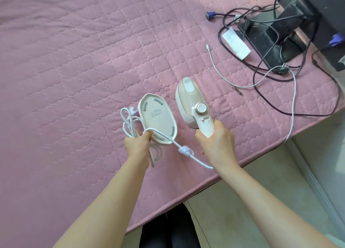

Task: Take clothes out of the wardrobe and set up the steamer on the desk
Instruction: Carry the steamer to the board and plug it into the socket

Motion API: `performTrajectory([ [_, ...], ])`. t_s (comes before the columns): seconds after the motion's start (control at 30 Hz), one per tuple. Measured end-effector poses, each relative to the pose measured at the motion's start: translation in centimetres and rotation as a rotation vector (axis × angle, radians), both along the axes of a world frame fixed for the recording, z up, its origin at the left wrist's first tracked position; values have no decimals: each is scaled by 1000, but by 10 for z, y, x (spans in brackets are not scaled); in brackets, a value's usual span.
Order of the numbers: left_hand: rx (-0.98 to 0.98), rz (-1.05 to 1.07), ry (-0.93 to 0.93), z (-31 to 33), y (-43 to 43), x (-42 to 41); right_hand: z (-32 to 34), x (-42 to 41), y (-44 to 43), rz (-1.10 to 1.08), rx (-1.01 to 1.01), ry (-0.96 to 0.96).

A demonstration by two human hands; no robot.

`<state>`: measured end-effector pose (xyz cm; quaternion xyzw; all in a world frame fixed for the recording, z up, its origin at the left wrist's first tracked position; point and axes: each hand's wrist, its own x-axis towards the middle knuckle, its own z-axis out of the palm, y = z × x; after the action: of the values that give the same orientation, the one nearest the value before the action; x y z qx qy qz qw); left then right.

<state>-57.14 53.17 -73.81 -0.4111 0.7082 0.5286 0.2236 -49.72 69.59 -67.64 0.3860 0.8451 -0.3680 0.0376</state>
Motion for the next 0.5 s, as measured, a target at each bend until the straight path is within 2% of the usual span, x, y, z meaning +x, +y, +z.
performTrajectory([
  [0.37, 94, 95, 45, 173, -104, 50, 158, 17, -73, 142, -85, 30],
  [0.5, 74, 130, 79, 227, -141, 79, 216, 32, -102, 233, -97, 13],
])
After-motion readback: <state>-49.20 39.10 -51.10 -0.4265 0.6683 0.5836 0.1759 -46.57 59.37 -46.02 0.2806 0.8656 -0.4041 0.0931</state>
